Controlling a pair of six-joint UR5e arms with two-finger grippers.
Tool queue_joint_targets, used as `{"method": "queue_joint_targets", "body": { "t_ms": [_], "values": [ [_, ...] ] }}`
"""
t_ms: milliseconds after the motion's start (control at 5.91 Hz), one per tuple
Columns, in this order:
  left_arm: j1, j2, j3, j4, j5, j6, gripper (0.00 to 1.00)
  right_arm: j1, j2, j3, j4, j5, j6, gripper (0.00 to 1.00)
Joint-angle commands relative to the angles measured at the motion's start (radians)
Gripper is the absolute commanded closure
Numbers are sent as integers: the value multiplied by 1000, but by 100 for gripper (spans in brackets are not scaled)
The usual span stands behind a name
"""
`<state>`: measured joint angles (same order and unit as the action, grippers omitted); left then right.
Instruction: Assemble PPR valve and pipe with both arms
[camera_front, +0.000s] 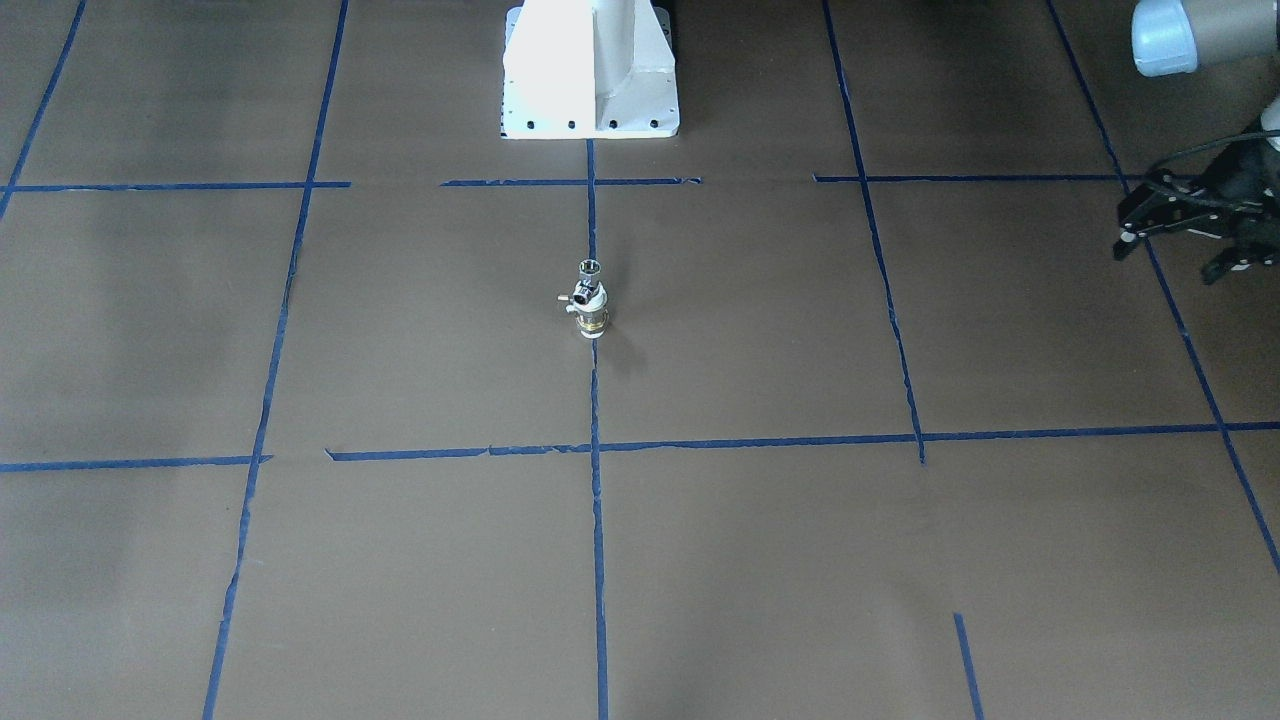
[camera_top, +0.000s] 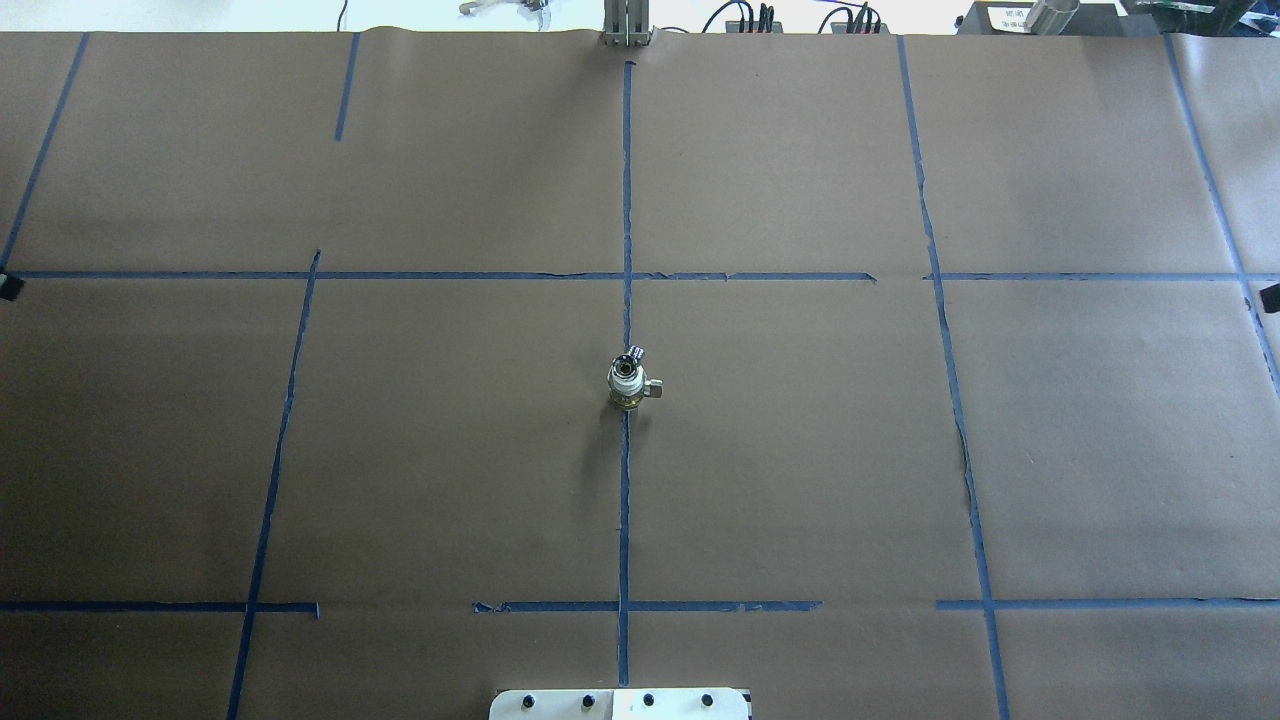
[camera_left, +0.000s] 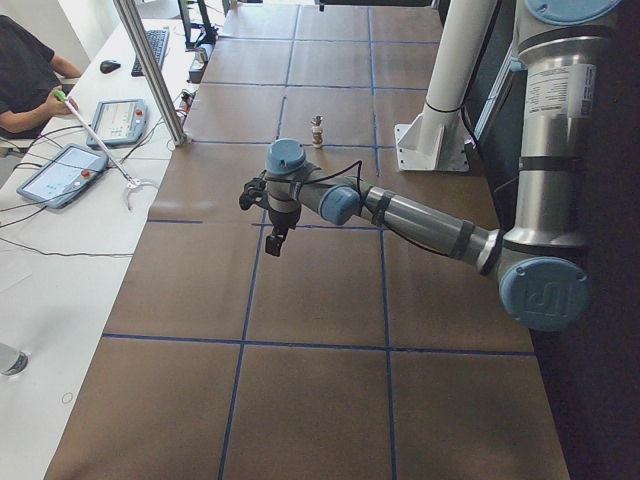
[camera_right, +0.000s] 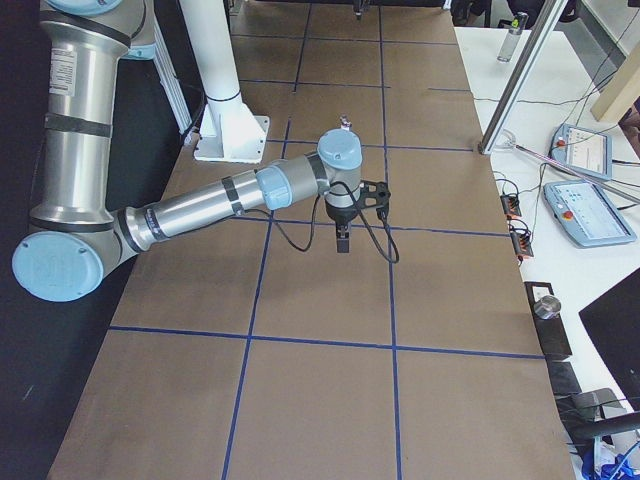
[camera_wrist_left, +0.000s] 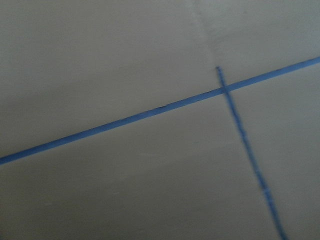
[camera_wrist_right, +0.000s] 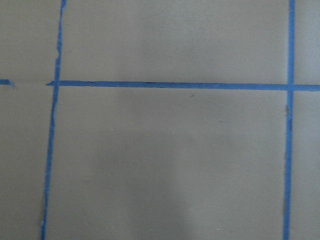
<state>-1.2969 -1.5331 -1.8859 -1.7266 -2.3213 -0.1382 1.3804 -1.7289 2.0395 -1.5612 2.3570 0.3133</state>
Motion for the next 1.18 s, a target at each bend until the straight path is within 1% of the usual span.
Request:
{"method": "queue_joint_targets", "body": {
  "t_ms": [0,169,338,508,677,846,1015],
  "values": [
    [-189,22,124,22,-117,264,1,191,-24,-88,-136,1,-423,0],
    [-247,25,205,24,-119,357,0,218,-24,-105,-219,-21,-550,0],
    [-274,24,244,85,-121,394,0,221,-55,-125,-229,-24,-571,0],
    [-285,19,234,184,-121,394,0,220,-43,-184,-218,-18,-565,0],
    [-295,-5,232,305,-119,394,0,201,-37,-203,-218,-21,-559,0],
    [-294,-39,234,338,-118,393,0,171,9,-203,-223,-22,-524,0],
    [-291,-50,237,340,-113,393,0,148,12,-203,-220,-21,-481,0]
  ]
}}
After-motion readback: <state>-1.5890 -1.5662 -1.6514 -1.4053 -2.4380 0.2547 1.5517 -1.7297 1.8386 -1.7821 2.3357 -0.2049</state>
